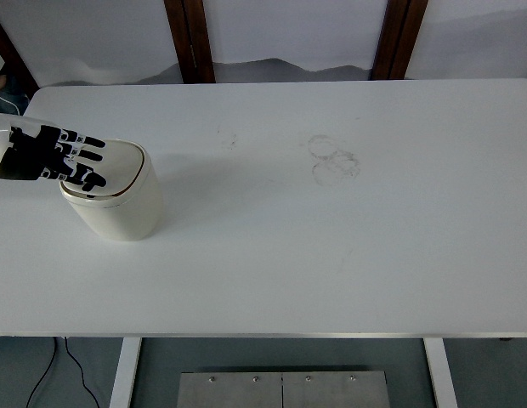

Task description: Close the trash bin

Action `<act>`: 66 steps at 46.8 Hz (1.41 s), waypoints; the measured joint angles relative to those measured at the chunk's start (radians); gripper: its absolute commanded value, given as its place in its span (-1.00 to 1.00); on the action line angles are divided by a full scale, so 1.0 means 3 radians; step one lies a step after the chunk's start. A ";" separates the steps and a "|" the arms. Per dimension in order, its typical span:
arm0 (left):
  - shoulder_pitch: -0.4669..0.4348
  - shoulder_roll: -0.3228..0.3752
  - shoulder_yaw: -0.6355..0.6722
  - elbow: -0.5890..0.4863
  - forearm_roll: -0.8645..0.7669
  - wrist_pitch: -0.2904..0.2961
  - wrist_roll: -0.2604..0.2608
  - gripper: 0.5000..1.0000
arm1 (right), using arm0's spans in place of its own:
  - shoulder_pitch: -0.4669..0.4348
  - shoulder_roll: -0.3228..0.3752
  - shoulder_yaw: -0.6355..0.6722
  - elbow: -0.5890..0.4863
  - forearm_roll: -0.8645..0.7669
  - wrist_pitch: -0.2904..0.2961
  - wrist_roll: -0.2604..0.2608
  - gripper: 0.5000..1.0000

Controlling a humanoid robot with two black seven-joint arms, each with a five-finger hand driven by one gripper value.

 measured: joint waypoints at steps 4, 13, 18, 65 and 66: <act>0.0021 0.0005 -0.0003 0.0002 0.0001 0.0000 -0.0001 1.00 | 0.0000 0.0000 0.0000 0.0000 0.0000 0.0000 0.0000 0.98; 0.0069 0.0023 -0.0005 0.0009 0.0004 0.0001 -0.0004 1.00 | 0.0000 0.0000 0.0000 0.0000 0.0000 0.0000 0.0000 0.98; 0.0070 0.0028 -0.0007 0.0009 0.0004 0.0000 -0.0004 1.00 | 0.0000 0.0000 0.0000 0.0000 0.0000 0.0000 0.0000 0.98; 0.0012 0.0228 -0.1156 0.0510 0.0006 -0.0234 -0.0005 1.00 | 0.0000 0.0000 0.0000 0.0000 0.0000 -0.0001 0.0005 0.98; 0.0018 0.0228 -0.1207 0.0549 0.0006 -0.0255 -0.0005 1.00 | 0.0000 0.0000 0.0000 0.0000 0.0000 -0.0001 0.0005 0.98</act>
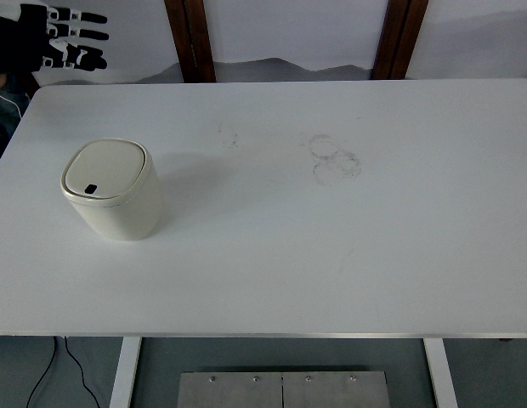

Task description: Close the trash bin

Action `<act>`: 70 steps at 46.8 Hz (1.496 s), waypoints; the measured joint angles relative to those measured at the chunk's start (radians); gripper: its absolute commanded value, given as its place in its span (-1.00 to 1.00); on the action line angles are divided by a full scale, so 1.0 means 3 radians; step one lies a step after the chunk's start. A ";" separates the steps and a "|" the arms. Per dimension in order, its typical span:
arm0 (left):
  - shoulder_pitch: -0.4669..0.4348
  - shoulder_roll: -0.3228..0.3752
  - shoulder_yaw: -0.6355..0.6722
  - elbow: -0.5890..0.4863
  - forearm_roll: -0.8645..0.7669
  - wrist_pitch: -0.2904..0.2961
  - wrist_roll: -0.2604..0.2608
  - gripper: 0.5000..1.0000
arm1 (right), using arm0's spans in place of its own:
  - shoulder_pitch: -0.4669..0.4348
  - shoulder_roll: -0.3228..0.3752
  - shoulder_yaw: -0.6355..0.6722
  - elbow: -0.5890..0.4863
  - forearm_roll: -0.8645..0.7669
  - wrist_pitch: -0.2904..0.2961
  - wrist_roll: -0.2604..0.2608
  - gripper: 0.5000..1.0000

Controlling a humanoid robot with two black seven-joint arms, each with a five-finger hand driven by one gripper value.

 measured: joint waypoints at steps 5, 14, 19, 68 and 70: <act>0.0020 0.0082 -0.0187 0.0143 -0.0003 -0.0053 -0.0035 1.00 | -0.0002 0.0000 0.0000 0.0000 0.0000 0.0000 0.0001 0.98; 0.0138 0.0249 -0.0582 0.0256 -0.0059 -0.0235 -0.0281 1.00 | -0.0001 0.0000 0.0000 0.0000 0.0000 0.0000 0.0000 0.98; 0.0321 0.0305 -0.0788 0.0344 -0.0172 -0.0245 -0.0394 1.00 | -0.0002 0.0000 0.0000 0.0000 0.0000 0.0000 0.0000 0.98; 0.2882 0.0145 -0.1817 0.1500 -0.1744 -0.1016 -0.1645 1.00 | -0.0021 0.0000 0.0000 0.0001 0.0000 0.0001 -0.0001 0.98; 0.2976 0.0087 -0.1890 0.1578 -0.1757 -0.1016 -0.1643 1.00 | -0.0020 0.0000 0.0000 0.0000 0.0000 0.0001 -0.0001 0.98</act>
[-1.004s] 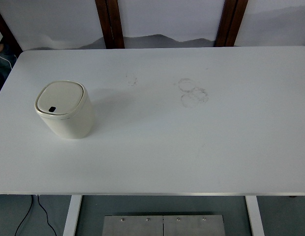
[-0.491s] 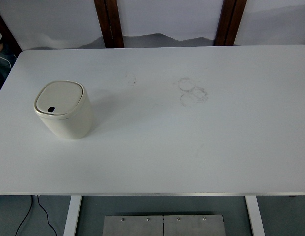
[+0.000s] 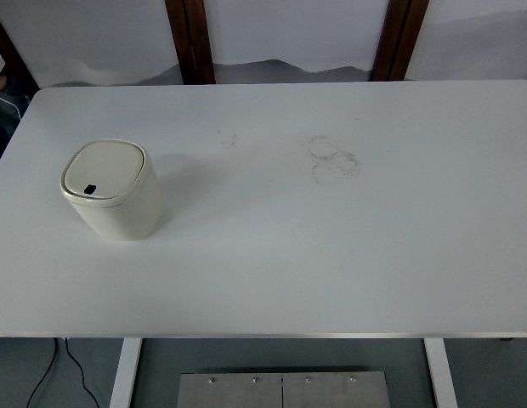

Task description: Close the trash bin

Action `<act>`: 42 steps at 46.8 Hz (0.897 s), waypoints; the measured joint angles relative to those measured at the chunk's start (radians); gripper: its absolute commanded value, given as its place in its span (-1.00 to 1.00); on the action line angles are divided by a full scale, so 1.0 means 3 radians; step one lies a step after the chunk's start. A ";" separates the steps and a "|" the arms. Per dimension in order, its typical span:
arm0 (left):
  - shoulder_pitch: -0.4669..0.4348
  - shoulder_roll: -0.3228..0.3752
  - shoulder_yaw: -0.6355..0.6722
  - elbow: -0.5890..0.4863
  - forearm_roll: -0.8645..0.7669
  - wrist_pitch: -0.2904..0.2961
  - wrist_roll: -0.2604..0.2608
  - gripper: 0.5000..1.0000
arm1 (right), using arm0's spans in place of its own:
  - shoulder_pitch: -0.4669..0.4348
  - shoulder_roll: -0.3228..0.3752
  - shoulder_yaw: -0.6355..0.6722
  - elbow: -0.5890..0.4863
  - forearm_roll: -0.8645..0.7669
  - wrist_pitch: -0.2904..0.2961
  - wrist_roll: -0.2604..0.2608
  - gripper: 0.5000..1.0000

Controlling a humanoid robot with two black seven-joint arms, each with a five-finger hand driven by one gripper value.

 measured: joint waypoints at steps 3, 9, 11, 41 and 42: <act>0.0170 -0.0058 -0.0105 0.0096 -0.0005 0.0002 -0.0001 1.00 | -0.0003 0.0001 0.0001 0.0001 0.0000 0.0000 0.0000 0.98; 0.0595 -0.0211 -0.0471 0.0307 0.0007 0.0001 0.0001 1.00 | 0.0000 0.0000 0.0000 0.0000 0.0000 -0.0001 0.0001 0.98; 0.0732 -0.0267 -0.0616 0.0373 0.0032 0.0002 0.0002 1.00 | -0.0001 0.0000 0.0000 0.0000 0.0000 -0.0001 0.0000 0.98; 0.1414 -0.0675 -0.1140 0.0924 0.0155 0.0002 0.0058 1.00 | -0.0001 0.0000 0.0000 0.0000 0.0000 -0.0001 0.0001 0.98; 0.1414 -0.0675 -0.1136 0.0924 0.0158 0.0002 0.0064 1.00 | -0.0001 0.0000 0.0000 0.0000 0.0000 -0.0001 0.0001 0.98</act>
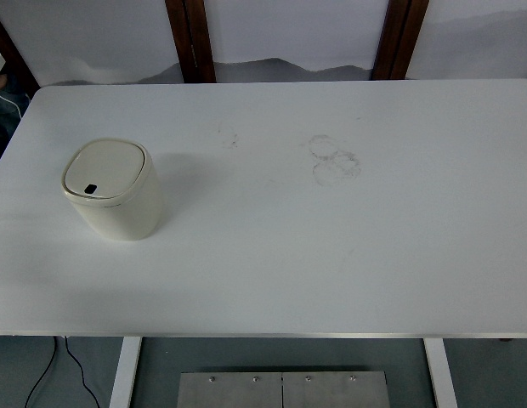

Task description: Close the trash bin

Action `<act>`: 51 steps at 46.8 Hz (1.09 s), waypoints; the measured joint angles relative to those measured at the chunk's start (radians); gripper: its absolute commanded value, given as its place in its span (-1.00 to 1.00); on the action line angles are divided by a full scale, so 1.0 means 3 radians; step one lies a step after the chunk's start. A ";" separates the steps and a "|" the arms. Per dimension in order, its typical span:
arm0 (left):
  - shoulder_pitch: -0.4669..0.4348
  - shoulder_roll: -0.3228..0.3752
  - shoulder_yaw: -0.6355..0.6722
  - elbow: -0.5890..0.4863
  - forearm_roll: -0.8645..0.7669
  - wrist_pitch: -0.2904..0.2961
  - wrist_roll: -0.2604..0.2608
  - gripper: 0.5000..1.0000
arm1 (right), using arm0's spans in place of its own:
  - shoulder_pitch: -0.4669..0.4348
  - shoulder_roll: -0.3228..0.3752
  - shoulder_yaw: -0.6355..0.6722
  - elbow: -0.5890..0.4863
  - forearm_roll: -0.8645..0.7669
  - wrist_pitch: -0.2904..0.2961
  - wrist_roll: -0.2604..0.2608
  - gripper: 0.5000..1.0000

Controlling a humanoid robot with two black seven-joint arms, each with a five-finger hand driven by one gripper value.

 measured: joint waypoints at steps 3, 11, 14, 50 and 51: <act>0.0000 -0.0005 0.0003 0.0000 0.0017 0.0000 0.0074 1.00 | 0.0000 0.0000 0.0000 0.0000 0.0000 0.0000 0.0000 0.98; -0.0006 -0.0082 -0.0008 0.0000 0.0204 0.0000 0.0273 1.00 | 0.0000 0.0000 0.0000 0.0000 0.0000 0.0000 0.0000 0.98; -0.0007 -0.0100 -0.0014 -0.0001 0.0225 0.0000 0.0275 1.00 | -0.0001 0.0000 0.0000 0.0000 0.0000 0.0000 0.0000 0.98; 0.0032 -0.0123 -0.0031 0.0035 0.0232 0.0000 0.0250 1.00 | 0.0000 0.0000 0.0000 0.0000 0.0000 0.0000 0.0000 0.98; 0.0032 -0.0123 -0.0031 0.0035 0.0232 0.0000 0.0250 1.00 | 0.0000 0.0000 0.0000 0.0000 0.0000 0.0000 0.0000 0.98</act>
